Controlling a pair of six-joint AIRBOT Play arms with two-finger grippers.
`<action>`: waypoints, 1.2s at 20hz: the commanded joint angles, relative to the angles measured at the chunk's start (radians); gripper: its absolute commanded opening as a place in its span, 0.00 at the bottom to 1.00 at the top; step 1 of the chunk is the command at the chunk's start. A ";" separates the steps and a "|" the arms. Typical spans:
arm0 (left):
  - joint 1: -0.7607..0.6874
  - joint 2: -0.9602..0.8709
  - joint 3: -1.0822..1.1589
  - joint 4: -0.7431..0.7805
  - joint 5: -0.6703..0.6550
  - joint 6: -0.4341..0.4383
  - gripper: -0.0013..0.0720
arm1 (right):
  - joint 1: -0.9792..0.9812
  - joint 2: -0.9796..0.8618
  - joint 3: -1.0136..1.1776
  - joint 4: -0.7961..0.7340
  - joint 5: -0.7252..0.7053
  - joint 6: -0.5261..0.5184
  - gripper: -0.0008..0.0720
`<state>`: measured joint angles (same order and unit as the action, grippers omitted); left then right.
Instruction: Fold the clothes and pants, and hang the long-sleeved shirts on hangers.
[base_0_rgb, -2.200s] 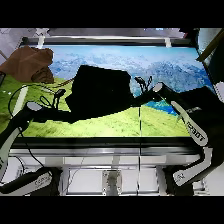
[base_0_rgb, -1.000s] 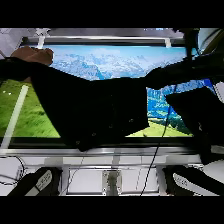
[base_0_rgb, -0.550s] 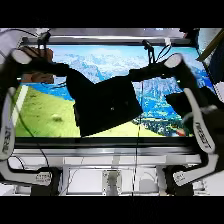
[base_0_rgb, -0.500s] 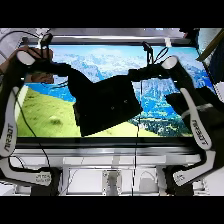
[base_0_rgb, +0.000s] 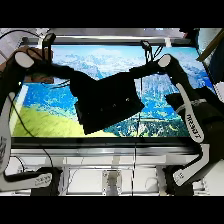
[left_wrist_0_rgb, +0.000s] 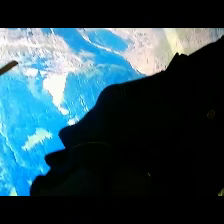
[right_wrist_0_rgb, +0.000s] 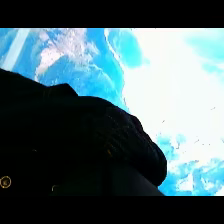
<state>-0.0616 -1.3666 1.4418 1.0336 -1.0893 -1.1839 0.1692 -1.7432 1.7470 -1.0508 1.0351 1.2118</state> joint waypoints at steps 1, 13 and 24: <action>-0.053 0.198 -0.243 0.052 -0.055 -0.051 0.06 | -0.008 0.066 0.023 -0.156 0.257 0.011 0.04; -0.379 0.384 -0.808 0.072 0.253 -0.202 0.06 | -0.006 0.318 -0.639 -0.276 0.114 0.031 0.04; -0.374 0.360 -0.764 0.190 0.299 -0.309 0.50 | -0.008 0.332 -0.480 -0.327 0.341 0.076 0.74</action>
<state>-0.4377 -1.0492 0.6563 1.2110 -0.7780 -1.4834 0.1619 -1.4281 1.1931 -1.3479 1.2499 1.2823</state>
